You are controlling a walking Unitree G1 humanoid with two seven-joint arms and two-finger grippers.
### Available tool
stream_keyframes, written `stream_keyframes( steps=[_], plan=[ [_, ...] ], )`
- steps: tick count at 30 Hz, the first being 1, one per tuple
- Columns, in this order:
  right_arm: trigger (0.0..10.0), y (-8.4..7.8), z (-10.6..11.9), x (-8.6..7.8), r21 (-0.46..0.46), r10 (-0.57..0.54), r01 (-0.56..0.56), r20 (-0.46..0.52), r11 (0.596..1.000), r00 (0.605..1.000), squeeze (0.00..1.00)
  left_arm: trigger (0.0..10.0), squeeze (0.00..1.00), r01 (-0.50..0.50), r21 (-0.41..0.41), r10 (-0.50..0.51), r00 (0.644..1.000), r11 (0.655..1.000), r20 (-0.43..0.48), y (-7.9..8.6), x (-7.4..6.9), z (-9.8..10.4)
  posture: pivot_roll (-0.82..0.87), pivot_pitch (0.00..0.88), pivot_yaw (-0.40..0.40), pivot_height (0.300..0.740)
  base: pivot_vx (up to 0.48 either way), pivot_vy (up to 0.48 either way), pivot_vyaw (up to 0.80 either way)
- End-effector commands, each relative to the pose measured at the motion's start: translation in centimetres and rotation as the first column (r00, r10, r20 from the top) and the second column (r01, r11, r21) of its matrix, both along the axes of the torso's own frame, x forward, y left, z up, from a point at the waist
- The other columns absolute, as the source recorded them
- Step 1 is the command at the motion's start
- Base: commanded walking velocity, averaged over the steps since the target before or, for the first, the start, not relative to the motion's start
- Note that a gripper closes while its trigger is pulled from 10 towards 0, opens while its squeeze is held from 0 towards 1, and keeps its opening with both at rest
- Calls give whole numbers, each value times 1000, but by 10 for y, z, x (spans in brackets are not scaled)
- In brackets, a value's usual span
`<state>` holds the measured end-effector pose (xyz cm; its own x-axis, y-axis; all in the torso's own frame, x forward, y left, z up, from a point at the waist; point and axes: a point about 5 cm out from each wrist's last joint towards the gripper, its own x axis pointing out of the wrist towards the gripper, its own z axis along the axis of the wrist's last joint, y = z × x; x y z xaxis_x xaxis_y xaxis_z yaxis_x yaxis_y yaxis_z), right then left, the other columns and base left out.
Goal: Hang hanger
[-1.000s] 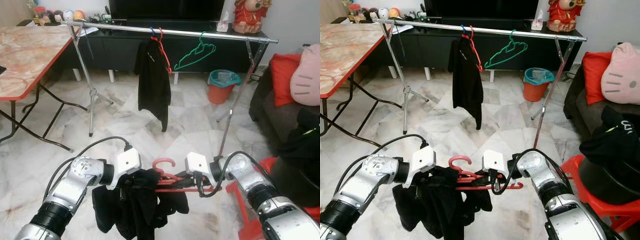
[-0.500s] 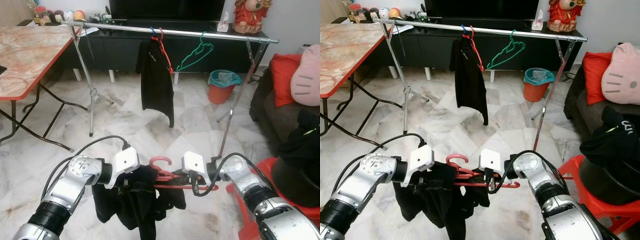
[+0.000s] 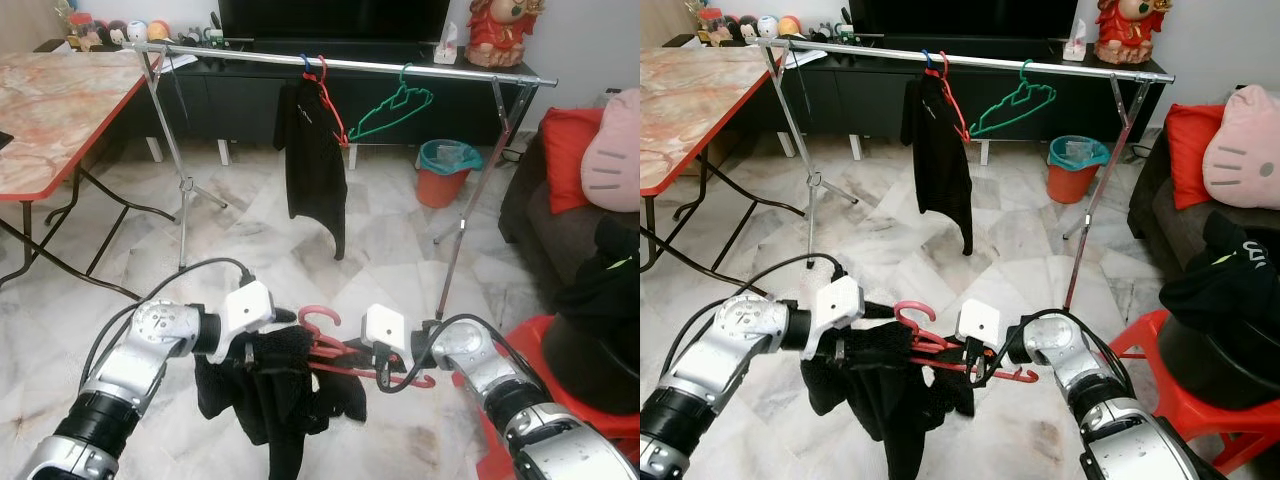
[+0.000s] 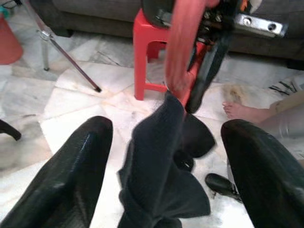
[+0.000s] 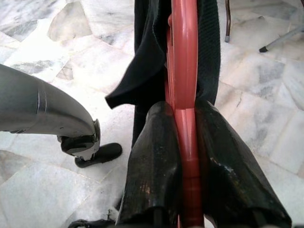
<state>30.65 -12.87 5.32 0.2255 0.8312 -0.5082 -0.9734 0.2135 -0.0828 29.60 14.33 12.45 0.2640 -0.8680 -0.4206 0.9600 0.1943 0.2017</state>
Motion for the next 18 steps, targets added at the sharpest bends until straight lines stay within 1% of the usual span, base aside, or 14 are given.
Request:
stream_keyframes(
  steps=[1, 2, 3, 4, 6, 8, 9, 11, 13, 14, 15, 16, 17, 18],
  plan=[
    [0, 0, 2, 3, 26, -42, 42, 23, 999, 999, 0, 10000, 1000, -12, 12, 12, 998, 1000, 57, 4, 3, 6, 39, 0, -24, 740, 0, 0, 0],
    [0, 0, 2, 3, 26, -42, 42, 23, 999, 999, 0, 10000, 1000, -12, 12, 12, 998, 1000, 57, 4, 3, 6, 39, 0, -24, 740, 0, 0, 0],
    [0, 0, 3, 4, 28, -64, 63, 34, 998, 997, 0, 10000, 369, -22, 12, 21, 997, 1000, 75, 4, 4, 7, 36, 0, -24, 740, 0, 0, 0],
    [0, -2, 4, 8, 31, -120, 118, 58, 993, 991, 0, 10000, 0, -53, -2, 53, 993, 999, 101, 6, 7, 9, 36, 0, -24, 740, 0, 0, 0],
    [0, -4, 5, 13, 38, -197, 195, 85, 980, 977, 0, 10000, 0, -82, -24, 84, 988, 996, 127, 7, 9, 12, 31, 0, -23, 740, 0, 0, 0],
    [0, -5, 5, 16, 44, -247, 244, 101, 969, 964, 0, 10000, 0, -108, -35, 112, 983, 994, 146, 8, 10, 14, 31, 0, -23, 740, 0, 0, 0],
    [0, -6, 6, 18, 57, -306, 301, 110, 952, 946, 0, 10000, 0, -128, -57, 136, 978, 990, 160, 8, 11, 15, 30, 0, -23, 740, 0, 0, 0],
    [0, -8, 6, 21, 80, -367, 359, 120, 930, 923, 0, 10000, 0, -187, -102, 204, 958, 977, 202, 8, 15, 18, 28, 0, -23, 740, 0, 0, 0],
    [0, -8, 6, 21, 89, -382, 374, 121, 923, 916, 0, 10000, 0, -197, -118, 219, 953, 973, 210, 8, 15, 19, 28, 0, -23, 740, 0, 0, 0],
    [0, -7, 6, 22, 95, -400, 390, 128, 916, 908, 0, 10000, 0, -234, -138, 262, 934, 962, 241, 9, 19, 22, 28, 0, -23, 740, 0, 0, 0],
    [0, -7, 6, 22, 95, -400, 390, 128, 916, 908, 0, 10000, 0, -234, -138, 262, 934, 962, 241, 9, 19, 22, 28, 0, -23, 740, 0, 0, 0],
    [0, -7, 7, 23, 112, -428, 415, 133, 903, 894, 0, 10000, 0, -283, -166, 320, 908, 944, 271, 10, 23, 24, 25, 0, -25, 740, 0, 0, 0],
    [0, -7, 7, 23, 112, -428, 415, 133, 903, 894, 0, 10000, 0, -283, -166, 320, 908, 944, 271, 10, 23, 24, 25, 0, -25, 740, 0, 0, 0],
    [0, -8, 8, 25, 124, -449, 434, 138, 892, 883, 0, 10000, 0, -317, -187, 361, 887, 930, 290, 11, 26, 26, 25, 0, -25, 740, 0, 0, 0]
  ],
)
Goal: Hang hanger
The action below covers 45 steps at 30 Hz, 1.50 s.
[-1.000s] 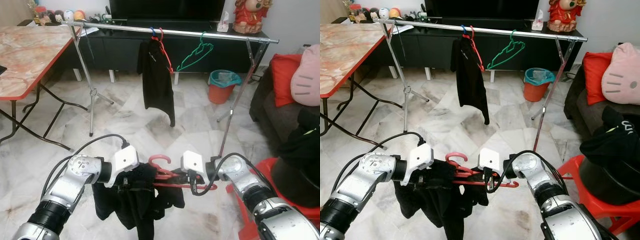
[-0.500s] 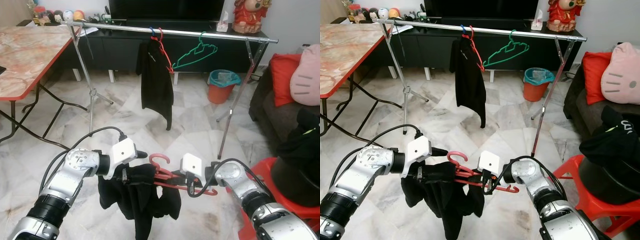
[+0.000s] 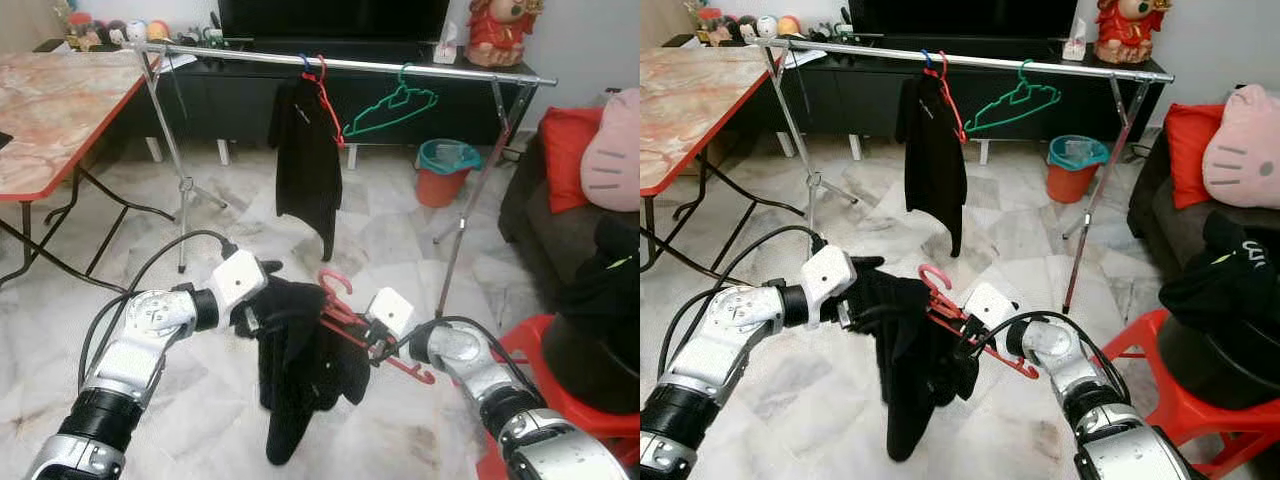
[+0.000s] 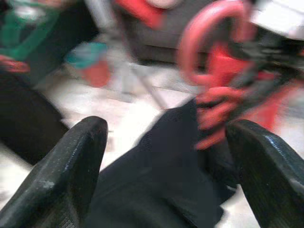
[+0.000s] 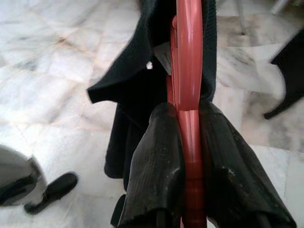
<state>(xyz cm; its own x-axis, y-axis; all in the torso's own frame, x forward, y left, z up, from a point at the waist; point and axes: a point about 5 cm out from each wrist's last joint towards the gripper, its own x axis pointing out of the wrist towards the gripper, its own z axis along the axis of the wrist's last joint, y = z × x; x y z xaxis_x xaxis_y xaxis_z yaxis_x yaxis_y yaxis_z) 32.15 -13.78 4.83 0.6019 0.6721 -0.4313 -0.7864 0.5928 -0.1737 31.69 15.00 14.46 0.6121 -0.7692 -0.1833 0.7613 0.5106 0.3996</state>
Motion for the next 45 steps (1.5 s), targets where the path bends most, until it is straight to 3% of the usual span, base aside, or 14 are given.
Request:
stream_keyframes(
  steps=[1, 5, 13, 22, 35, 45],
  plan=[
    [0, 1, 13, 9, 47, -41, 38, 55, 998, 998, 0, 10000, 0, -42, -2, 42, 998, 999, 43, 4, 5, 6, 25, 0, -25, 740, 0, 0, 0],
    [0, 3, 22, 18, 85, -154, 144, 127, 986, 980, 0, 10000, 0, -293, -78, 301, 944, 953, 133, 7, 16, 5, 21, 0, -23, 740, 0, 0, 0],
    [0, 8, 35, 30, 135, -281, 260, 167, 956, 945, 0, 10000, 0, -481, -88, 489, 864, 872, 123, 12, 19, -18, 25, 0, -29, 740, 0, 0, 0],
    [0, 24, 54, 38, 204, -255, 217, 185, 955, 949, 0, 10000, 0, -499, -50, 502, 861, 865, 78, -3, 17, -46, 16, 0, -36, 740, 0, 0, 0],
    [0, 37, 71, 43, 199, -203, 162, 210, 967, 956, 0, 10000, 0, -563, -94, 567, 824, 821, 17, -5, 21, -56, -1, 0, -32, 740, 0, 0, 0],
    [0, 54, 76, 30, 198, -93, 52, 202, 979, 975, 0, 10000, 0, -578, -112, 582, 813, 809, 7, -10, 26, -58, -12, 0, -25, 740, 0, 0, 0]
  ],
)
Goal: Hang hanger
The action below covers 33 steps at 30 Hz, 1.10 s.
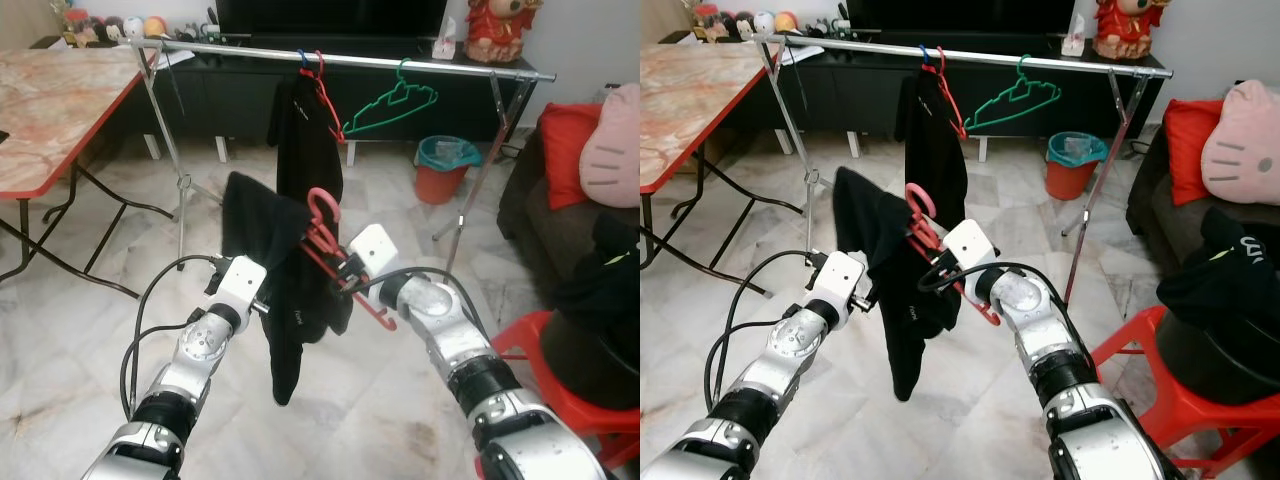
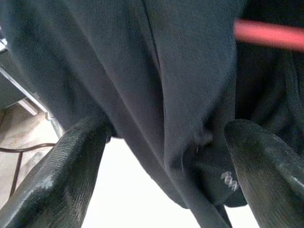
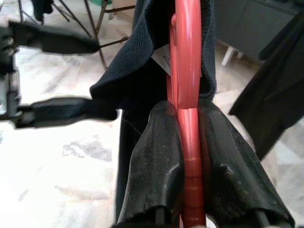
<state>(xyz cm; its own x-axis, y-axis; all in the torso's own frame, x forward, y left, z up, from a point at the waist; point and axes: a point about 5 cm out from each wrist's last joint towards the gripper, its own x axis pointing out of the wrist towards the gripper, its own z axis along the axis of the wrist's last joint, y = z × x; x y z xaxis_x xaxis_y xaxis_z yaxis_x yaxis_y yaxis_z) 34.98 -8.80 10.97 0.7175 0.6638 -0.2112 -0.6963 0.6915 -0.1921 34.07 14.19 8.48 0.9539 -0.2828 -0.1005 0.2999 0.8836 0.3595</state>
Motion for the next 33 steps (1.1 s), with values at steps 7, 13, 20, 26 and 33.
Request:
stream_keyframes(
  steps=[7, 13, 20, 26, 33],
  plan=[
    [0, 10, 16, -8, 21, 51, -51, 24, 998, 998, 0, 10000, 0, -60, -27, 61, 996, 998, 63, 0, 7, 8, -13, 0, -24, 740, 0, 0, 0],
    [0, 14, 19, -13, 17, 76, -76, 16, 997, 997, 0, 10000, 0, -87, -31, 89, 991, 996, 95, 4, 8, 11, -16, 0, -22, 740, 0, 0, 0],
    [0, 16, 22, -16, 15, 93, -93, 12, 996, 996, 0, 0, 0, -76, 29, 73, 992, 997, 104, 2, 8, 9, -16, 0, -22, 740, 0, 0, 0],
    [0, 16, 22, -17, 12, 96, -96, 9, 995, 995, 0, 0, 0, -72, 30, 68, 992, 997, 104, 2, 8, 8, -16, 0, -22, 740, 0, 0, 0],
    [0, 14, 20, -18, -8, 92, -92, 2, 996, 996, 0, 0, 0, -54, 34, 50, 993, 998, 107, 0, 7, 7, -16, 0, -22, 740, 0, 0, 0]
  ],
)
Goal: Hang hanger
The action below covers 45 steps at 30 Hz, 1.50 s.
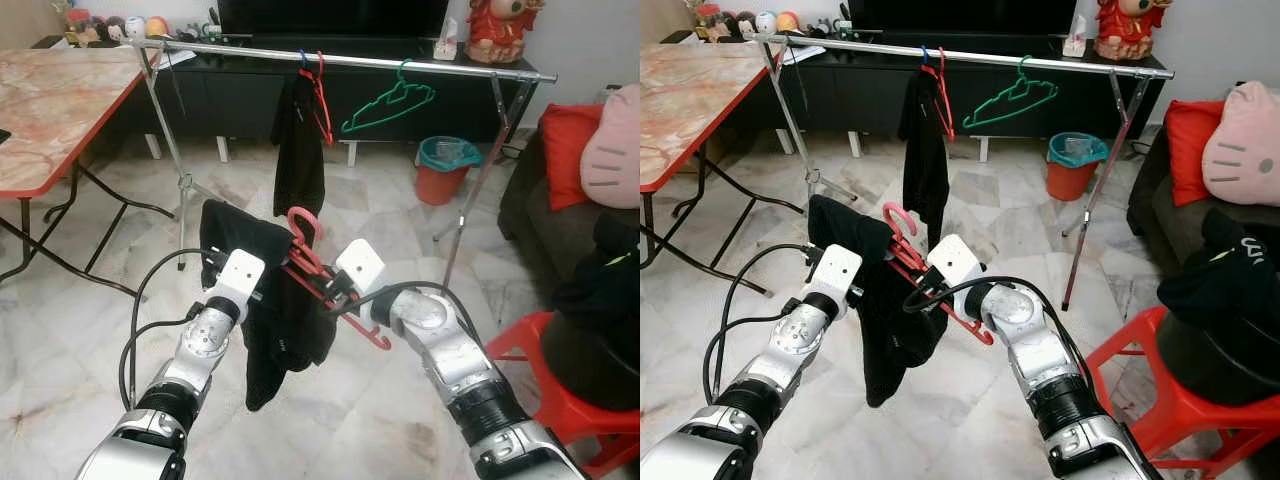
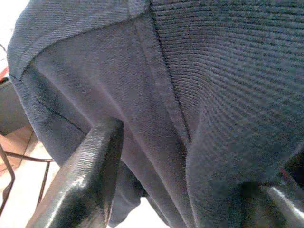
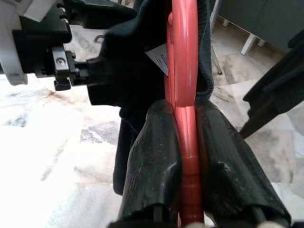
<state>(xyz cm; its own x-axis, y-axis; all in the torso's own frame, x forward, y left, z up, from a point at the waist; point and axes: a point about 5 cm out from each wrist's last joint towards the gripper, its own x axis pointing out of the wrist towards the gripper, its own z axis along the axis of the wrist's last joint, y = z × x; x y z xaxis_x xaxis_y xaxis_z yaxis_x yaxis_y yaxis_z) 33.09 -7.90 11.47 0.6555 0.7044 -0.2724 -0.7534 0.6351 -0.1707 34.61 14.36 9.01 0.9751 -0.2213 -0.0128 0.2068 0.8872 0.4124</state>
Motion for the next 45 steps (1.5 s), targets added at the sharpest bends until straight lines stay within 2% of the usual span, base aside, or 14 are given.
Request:
stream_keyframes(
  steps=[1, 16, 29, 35, 37, 39, 41, 42, 43, 44, 45],
  plan=[
    [0, 5, 15, 0, 25, 23, -24, 60, 999, 998, 0, 0, 0, 16, 4, -16, 1000, 1000, 8, -2, 2, 2, -16, 0, -22, 740, 0, 0, 0],
    [0, 5, 17, 1, -1, 30, -30, 73, 1000, 997, 0, 0, 0, 70, 9, -70, 997, 997, 7, -8, 0, 1, -10, 0, -25, 740, 0, 0, 0],
    [0, -2, 7, 1, -66, 21, -17, 64, 998, 998, 0, 0, 0, 112, 21, -112, 994, 993, -6, -12, -1, 0, -6, 0, -21, 740, 0, 0, 0],
    [0, -10, -4, 1, -147, 20, -13, 48, 989, 999, 0, 0, 0, 75, 14, -75, 997, 997, -2, -7, 1, 2, -6, 0, -21, 740, 0, 0, 0],
    [0, -17, -13, 0, -202, 23, -17, 26, 979, 999, 0, 0, 0, 21, 1, -21, 999, 1000, 24, -1, 4, 7, -5, 0, -21, 740, 0, 0, 0],
    [0, -27, -25, -2, -288, 23, -20, 8, 957, 1000, 0, 0, 0, -84, 4, 83, 994, 996, 75, 12, 8, 15, -5, 0, -21, 740, 0, 0, 0],
    [0, -32, -31, -2, -334, 21, -23, -8, 942, 1000, 0, 0, 0, -119, 1, 118, 990, 993, 77, 17, 9, 16, -4, 0, -23, 740, 0, 0, 0],
    [0, -33, -33, -3, -331, 22, -28, -22, 943, 1000, 0, 2667, 0, -127, -1, 127, 989, 992, 76, 18, 9, 16, -4, 0, -23, 740, 0, 0, 0],
    [0, -34, -34, -4, -312, 18, -30, -41, 950, 999, 0, 5922, 0, -136, -5, 136, 988, 991, 75, 19, 9, 16, -4, 0, -23, 740, 0, 0, 0],
    [0, -35, -35, -5, -301, 24, -39, -55, 953, 998, 0, 10000, 0, -140, -9, 141, 988, 990, 70, 19, 9, 15, -4, 0, -23, 740, 0, 0, 0],
    [0, -38, -34, -6, -298, 53, -71, -68, 952, 996, 0, 10000, 0, -146, 5, 146, 987, 989, 62, 20, 8, 13, -4, 0, -23, 740, 0, 0, 0]
  ],
)
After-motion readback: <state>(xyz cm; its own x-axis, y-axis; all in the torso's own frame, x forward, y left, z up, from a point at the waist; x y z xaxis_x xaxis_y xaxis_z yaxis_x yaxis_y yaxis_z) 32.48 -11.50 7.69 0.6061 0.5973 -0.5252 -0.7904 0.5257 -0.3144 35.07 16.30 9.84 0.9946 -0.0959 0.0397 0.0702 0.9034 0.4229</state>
